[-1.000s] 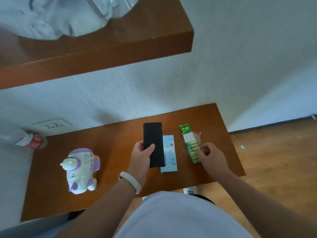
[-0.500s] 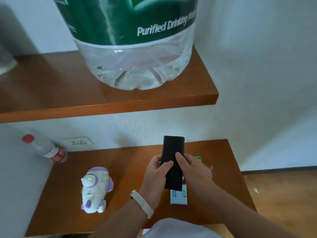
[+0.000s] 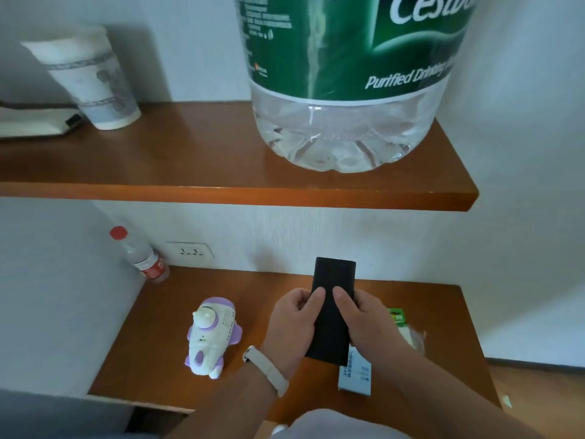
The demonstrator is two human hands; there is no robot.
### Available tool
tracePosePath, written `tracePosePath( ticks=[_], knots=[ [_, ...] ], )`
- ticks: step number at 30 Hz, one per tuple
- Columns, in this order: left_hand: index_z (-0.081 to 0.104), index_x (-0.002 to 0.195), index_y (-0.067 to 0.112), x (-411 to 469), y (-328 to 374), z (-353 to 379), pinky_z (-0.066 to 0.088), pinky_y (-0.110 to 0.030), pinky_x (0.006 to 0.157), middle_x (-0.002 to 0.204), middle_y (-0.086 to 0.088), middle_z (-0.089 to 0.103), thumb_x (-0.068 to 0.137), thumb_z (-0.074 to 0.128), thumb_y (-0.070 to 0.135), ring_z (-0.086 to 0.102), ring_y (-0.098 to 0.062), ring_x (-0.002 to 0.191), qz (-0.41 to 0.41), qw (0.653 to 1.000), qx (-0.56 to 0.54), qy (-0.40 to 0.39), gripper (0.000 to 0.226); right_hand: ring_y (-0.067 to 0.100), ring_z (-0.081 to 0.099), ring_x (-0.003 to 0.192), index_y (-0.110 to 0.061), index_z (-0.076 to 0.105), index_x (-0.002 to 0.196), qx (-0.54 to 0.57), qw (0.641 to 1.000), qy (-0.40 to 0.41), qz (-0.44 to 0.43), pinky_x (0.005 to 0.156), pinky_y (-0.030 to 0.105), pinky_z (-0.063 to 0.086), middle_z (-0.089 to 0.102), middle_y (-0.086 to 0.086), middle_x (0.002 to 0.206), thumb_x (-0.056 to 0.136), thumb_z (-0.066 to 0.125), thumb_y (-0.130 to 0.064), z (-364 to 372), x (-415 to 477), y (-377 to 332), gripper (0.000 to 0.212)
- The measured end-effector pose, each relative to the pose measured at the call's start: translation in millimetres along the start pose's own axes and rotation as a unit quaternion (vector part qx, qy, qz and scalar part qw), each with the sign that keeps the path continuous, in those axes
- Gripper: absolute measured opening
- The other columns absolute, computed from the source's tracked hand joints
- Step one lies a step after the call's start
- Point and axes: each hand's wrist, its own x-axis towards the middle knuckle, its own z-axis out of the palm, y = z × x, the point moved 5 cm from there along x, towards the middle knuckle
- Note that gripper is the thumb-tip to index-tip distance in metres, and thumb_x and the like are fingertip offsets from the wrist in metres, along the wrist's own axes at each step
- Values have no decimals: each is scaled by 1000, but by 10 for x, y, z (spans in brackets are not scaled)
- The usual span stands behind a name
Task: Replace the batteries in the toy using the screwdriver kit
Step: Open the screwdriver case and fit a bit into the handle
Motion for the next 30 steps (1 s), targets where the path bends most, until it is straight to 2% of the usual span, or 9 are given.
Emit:
tracePosePath(
  ticks=[5,8,12,16,19,24,27,30],
  knots=[
    [63,105,16,-63,-137,-38,62,-33,73,91,0,75,96,61,41,74,-19,87,-20,999,-43,-21,27,1,69,83,-34,59,103,-34,997,-65,-18,63,17,55,70,-19,86,98,49,-48,53,-7,-11,18],
    [62,110,15,-105,-166,-58,61,-32,75,97,0,76,98,62,32,74,-19,93,-18,998,-59,-31,21,-2,67,89,-39,57,108,-40,994,-98,-31,65,13,54,69,-23,93,99,51,-41,60,-22,-35,11],
    [61,113,13,-131,-182,-83,59,-30,79,103,1,77,96,63,18,73,-18,98,-10,997,-74,-35,18,-1,66,95,-39,58,113,-54,990,-129,-29,74,19,55,70,-19,100,97,58,-31,33,-24,-86,18],
    [58,118,14,-133,-211,-57,59,-33,83,109,-1,76,93,66,8,72,-20,103,-32,992,-105,-65,27,1,65,98,-32,58,119,-77,986,-146,-16,83,25,55,70,-14,105,94,63,-27,-13,-26,-96,26],
    [57,121,17,-101,-178,-52,60,-30,76,107,1,76,93,66,12,73,-18,99,-42,987,-133,-78,29,2,66,99,-32,60,115,-87,983,-164,-6,87,28,54,72,-14,104,94,64,-26,-43,-38,-107,23],
    [64,115,16,21,-81,-128,61,-32,70,100,-4,77,94,65,29,75,-23,93,-50,983,-169,-56,24,11,68,101,-28,64,112,-103,978,-179,1,94,43,54,73,-9,105,94,64,-30,-77,-22,-126,19],
    [64,111,12,92,-40,-191,61,-35,68,97,-6,77,94,67,27,75,-26,91,-41,982,-177,-48,23,10,68,98,-30,67,107,-114,975,-190,-1,93,44,55,73,-9,103,95,61,-33,-86,-22,-137,14],
    [64,111,14,137,60,-275,62,-36,67,96,-3,77,84,73,34,75,-26,92,-3,987,-149,-64,35,7,67,96,-32,67,105,-131,972,-196,-5,93,42,55,72,-10,101,96,59,-37,-77,-31,-117,13]
  ],
)
